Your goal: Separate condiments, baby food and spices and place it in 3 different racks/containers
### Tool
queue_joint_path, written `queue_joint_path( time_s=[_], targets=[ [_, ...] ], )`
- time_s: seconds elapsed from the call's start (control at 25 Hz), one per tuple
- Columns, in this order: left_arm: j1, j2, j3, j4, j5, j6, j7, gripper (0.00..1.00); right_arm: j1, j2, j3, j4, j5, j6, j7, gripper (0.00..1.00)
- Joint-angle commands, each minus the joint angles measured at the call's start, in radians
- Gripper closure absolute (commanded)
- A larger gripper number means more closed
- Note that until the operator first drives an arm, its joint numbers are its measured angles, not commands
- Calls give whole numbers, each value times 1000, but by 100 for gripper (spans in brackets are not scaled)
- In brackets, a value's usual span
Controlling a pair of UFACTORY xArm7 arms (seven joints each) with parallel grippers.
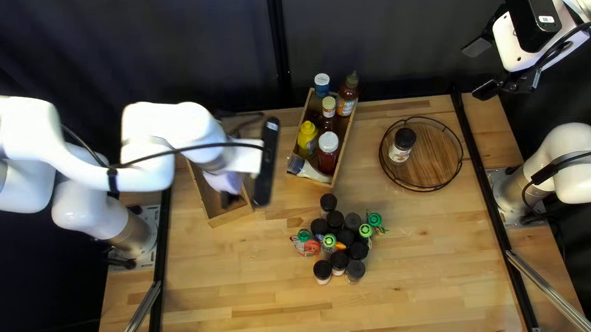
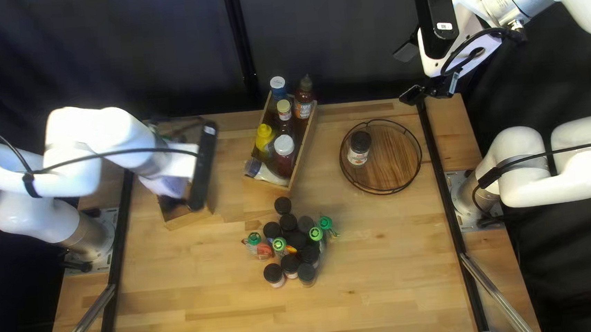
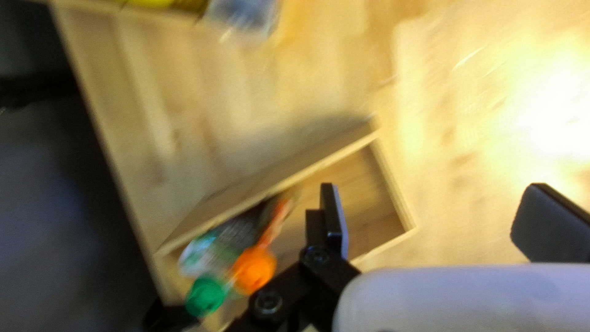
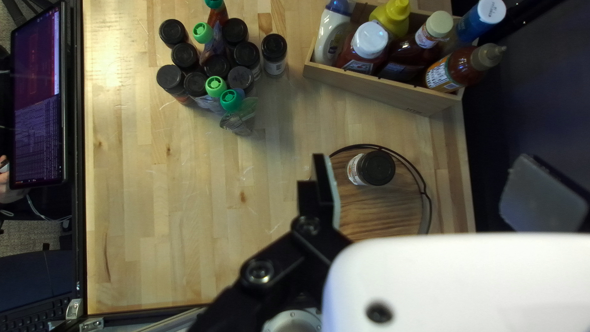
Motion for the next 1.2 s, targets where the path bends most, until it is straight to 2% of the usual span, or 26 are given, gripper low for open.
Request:
queue_joint_path(
  time_s=[0.04,0.36,0.72,0.76,0.8,0.84,1.0,1.2],
  targets=[
    [-35,146,-36,97,-65,-70,-67,0,0,0,0,0,0,0,0,0],
    [-46,295,-56,129,-60,-192,-102,0,0,0,0,0,0,0,0,0],
    [-59,450,-69,198,13,-242,-155,0,0,0,0,0,0,0,0,0],
    [-59,459,-69,202,14,-244,-153,7,0,0,0,0,0,0,0,0],
    [-59,463,-69,203,14,-245,-152,42,0,0,0,0,0,0,0,0],
    [-60,468,-70,202,13,-246,-151,100,0,0,0,0,0,0,0,0],
    [-62,468,-72,198,10,-235,-149,100,0,0,0,0,0,0,0,0],
    [-67,420,-77,204,11,-159,-166,100,0,0,0,0,0,0,0,0]
  ],
)
